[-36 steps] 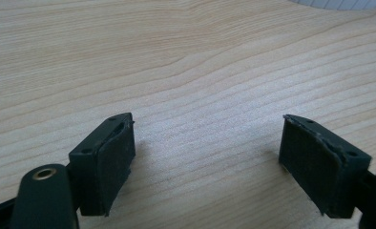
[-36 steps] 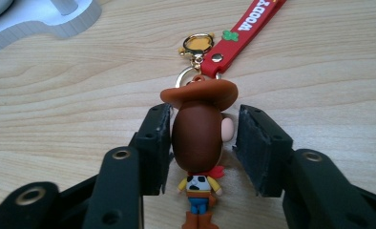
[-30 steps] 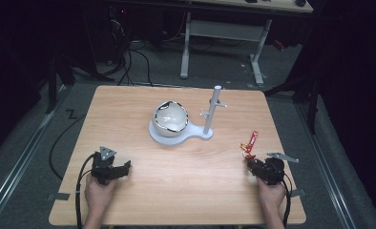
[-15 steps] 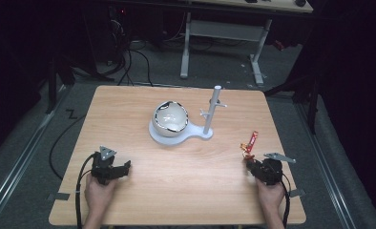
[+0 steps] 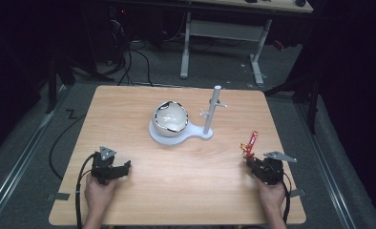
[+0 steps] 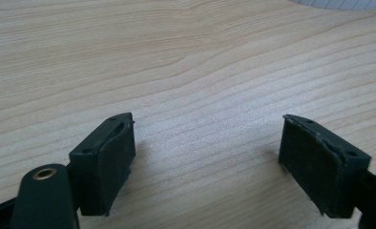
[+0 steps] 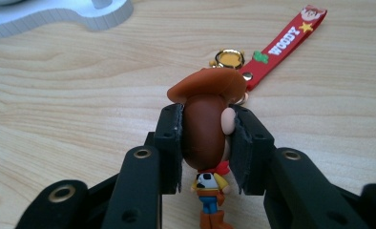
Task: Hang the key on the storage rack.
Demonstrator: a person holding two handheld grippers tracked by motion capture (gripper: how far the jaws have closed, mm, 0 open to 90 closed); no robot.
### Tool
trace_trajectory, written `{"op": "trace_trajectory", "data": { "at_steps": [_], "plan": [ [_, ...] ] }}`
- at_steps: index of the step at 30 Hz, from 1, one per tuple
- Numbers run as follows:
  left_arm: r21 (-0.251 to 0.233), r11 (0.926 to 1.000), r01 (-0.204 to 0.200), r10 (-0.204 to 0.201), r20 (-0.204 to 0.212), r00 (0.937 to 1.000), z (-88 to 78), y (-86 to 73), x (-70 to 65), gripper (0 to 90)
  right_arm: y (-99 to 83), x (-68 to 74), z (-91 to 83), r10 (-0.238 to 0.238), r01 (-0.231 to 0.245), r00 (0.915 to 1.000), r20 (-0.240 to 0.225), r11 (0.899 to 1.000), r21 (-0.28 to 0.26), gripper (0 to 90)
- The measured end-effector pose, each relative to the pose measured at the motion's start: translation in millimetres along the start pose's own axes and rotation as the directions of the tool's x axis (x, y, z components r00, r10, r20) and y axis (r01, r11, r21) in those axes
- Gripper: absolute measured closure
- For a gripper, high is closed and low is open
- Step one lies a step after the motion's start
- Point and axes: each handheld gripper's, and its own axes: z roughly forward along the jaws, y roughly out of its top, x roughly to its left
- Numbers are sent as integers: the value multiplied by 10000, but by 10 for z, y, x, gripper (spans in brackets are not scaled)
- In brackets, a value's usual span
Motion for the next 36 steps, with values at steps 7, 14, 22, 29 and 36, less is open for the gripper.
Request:
{"op": "trace_trajectory", "data": {
  "at_steps": [7, 14, 22, 29, 36],
  "plan": [
    [-2, 10000, -2, 2, -2, 10000, 1, 0, -1, 203, 97, 23, -103, -108, 103, 9999, -110, 9989, -457, 677],
    [-5, 10000, 9, -9, 21, 10000, 0, 0, 1, 201, 164, -28, -200, 24, -32, 9999, -114, 9974, -725, 678],
    [-2, 10000, 11, -11, 30, 10000, -1, 0, 4, 202, 274, -43, -305, -131, 110, 9997, -207, 9947, -1021, 678],
    [-10, 10000, 12, -12, 20, 10000, 0, 0, 1, 202, 411, -41, -381, -118, 57, 9990, -440, 9907, -1362, 678],
    [-4, 10000, 3, -3, 7, 10000, 0, 0, 0, 202, 551, -15, -468, -220, 98, 9974, -684, 9846, -1744, 678]
  ]
}}
